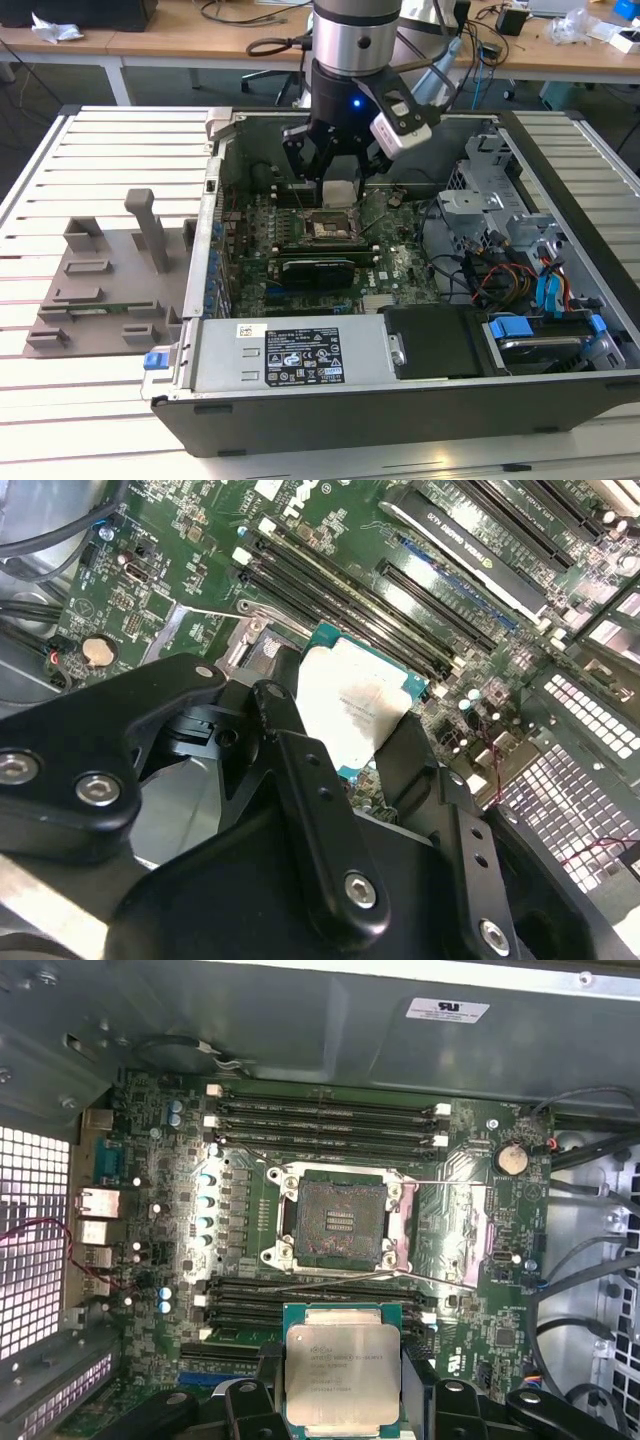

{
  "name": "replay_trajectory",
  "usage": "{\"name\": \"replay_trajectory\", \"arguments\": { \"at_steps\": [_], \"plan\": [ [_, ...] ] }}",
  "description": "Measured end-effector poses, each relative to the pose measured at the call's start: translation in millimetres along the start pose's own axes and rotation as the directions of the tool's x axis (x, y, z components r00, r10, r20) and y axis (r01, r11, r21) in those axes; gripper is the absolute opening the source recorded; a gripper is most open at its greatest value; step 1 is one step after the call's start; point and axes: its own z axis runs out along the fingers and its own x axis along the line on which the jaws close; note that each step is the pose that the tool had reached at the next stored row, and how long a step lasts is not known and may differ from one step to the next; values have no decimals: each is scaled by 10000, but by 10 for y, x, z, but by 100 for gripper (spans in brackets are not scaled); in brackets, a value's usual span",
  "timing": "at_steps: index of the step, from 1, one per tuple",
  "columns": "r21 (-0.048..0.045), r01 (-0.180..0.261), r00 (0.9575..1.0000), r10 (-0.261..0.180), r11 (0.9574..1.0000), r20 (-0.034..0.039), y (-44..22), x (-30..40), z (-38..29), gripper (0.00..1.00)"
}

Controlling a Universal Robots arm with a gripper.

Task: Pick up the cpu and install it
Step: 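Pick up the cpu and move it towards the insertion slot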

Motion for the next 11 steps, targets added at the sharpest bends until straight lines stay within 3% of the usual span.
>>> {"name": "replay_trajectory", "arguments": {
  "at_steps": [11],
  "plan": [
    [0,0,10000,0,10000,0,1,0,88,55]
  ]
}}
